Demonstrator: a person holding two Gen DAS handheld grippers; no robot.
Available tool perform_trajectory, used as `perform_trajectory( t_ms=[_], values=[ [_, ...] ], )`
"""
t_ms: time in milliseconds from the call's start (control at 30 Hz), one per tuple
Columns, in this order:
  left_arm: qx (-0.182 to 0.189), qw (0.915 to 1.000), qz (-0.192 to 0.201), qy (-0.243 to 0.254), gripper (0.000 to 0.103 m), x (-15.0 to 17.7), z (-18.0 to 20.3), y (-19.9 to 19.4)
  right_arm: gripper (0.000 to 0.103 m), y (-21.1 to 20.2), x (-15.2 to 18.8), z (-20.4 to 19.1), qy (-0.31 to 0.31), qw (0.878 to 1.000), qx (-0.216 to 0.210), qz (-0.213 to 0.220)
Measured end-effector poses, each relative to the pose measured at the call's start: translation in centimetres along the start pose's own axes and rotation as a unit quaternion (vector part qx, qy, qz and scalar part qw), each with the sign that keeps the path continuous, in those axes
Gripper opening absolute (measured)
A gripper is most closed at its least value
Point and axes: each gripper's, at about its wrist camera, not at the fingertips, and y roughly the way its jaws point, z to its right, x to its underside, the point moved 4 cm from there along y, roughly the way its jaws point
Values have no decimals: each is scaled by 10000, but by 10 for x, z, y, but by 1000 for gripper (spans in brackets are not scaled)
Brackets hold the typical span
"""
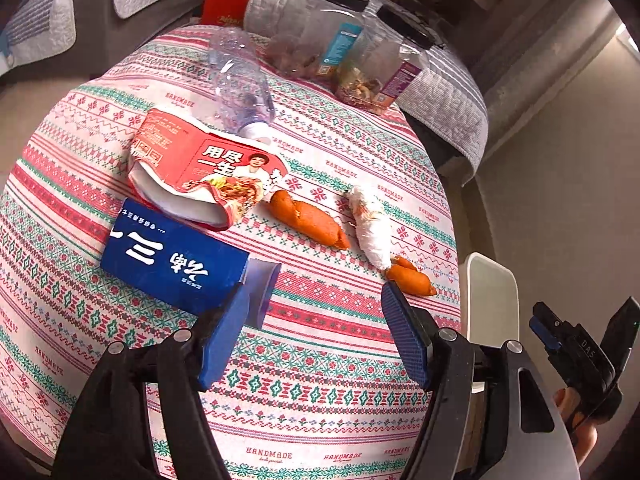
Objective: Collect trash
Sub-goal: 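Grasp the blue box with the left gripper while the right reaches toward orange peel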
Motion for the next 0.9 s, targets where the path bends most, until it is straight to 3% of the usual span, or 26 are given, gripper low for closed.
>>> perform_trajectory(
  t_ms=[133, 300, 467, 600, 667, 900],
  values=[
    [-18, 9937, 19, -1123, 67, -5, -66, -7, 46, 13, 9, -25, -275, 9993, -83, -230],
    [474, 9807, -141, -1893, 67, 0, -89, 2, 50, 32, 23, -55, -776, 9958, 126, -460],
    [470, 9762, -130, -2112, 68, 1, -92, 16, 54, 58, 43, -87, -1527, 9847, 303, -784],
    [475, 9735, -6, -2237, 68, -2, -93, 27, 72, 72, 61, -112, -2621, 9580, 789, -861],
    [471, 9729, 3, -2265, 68, -3, -92, 32, 76, 76, 65, -120, -2956, 9478, 824, -861],
    [396, 9691, 17, -2436, 69, -6, -92, 47, 77, 105, 63, -131, -3449, 9279, 1026, -979]
  ],
)
